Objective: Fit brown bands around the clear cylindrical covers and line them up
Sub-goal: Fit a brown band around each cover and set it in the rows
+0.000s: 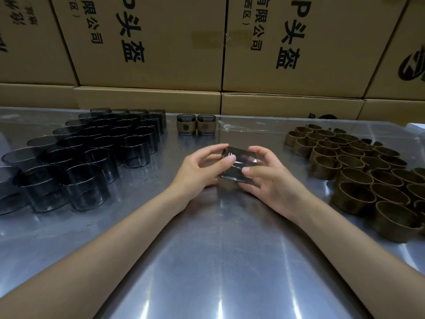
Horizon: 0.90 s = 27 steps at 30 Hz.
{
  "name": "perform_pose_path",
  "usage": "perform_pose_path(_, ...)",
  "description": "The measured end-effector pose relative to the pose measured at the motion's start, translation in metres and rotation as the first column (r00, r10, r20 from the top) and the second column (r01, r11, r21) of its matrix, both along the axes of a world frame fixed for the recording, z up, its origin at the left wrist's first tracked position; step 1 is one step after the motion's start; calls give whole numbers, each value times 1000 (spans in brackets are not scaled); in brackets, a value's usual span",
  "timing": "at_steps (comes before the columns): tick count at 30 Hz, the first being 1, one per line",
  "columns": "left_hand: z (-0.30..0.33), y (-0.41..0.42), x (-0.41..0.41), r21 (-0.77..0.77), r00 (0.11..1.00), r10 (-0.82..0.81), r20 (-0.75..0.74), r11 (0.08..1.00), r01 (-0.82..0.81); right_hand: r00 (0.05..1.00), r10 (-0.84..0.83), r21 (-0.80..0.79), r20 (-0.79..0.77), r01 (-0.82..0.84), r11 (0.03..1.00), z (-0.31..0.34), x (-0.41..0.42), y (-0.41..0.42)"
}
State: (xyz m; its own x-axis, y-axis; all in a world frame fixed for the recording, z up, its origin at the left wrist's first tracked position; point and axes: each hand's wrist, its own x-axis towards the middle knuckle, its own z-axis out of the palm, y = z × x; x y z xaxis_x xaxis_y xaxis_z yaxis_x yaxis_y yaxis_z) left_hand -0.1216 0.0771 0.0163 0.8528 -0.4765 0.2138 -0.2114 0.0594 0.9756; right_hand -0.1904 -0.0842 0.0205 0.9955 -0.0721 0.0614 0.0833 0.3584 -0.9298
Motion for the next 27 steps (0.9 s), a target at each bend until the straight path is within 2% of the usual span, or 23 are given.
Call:
perform_pose_path(4, 1, 1, -3, -101, 998, 28, 59, 995, -22, 992, -118, -246, 44, 126, 961, -2, 0, 11)
perform_pose_path(7, 4, -2, -6, -130, 986, 60, 153, 991, -40, 966, -199, -482, 163, 254, 839, -4, -2, 19)
perform_pose_path(11, 2, -5, -12, -76, 954, 78, 290, 995, -59, 924, -284, -612, 254, 381, 693, -9, -1, 26)
perform_pose_path(15, -5, -7, -12, 58, 931, 19, 364, 997, -43, 909, -350, -788, 226, 382, 483, -13, -2, 26)
perform_pose_path(18, -7, -7, -9, 129, 941, -37, 337, 992, -7, 915, -343, -859, 213, 343, 381, -14, -2, 26)
perform_pose_path(20, -7, -7, -7, 128, 956, -36, 290, 992, -2, 927, -322, -884, 195, 307, 351, -15, 0, 25)
perform_pose_path(24, 0, -6, -4, -3, 981, 115, 156, 993, -116, 909, -351, -839, 225, 364, 404, -10, -3, 25)
perform_pose_path(25, 1, -5, -2, -27, 983, 159, 97, 987, -157, 886, -365, -841, 286, 414, 348, -9, -5, 22)
perform_pose_path(27, 2, -2, 1, -25, 976, 217, 2, 976, -217, 814, -400, -855, 421, 503, 124, -7, -8, 7)
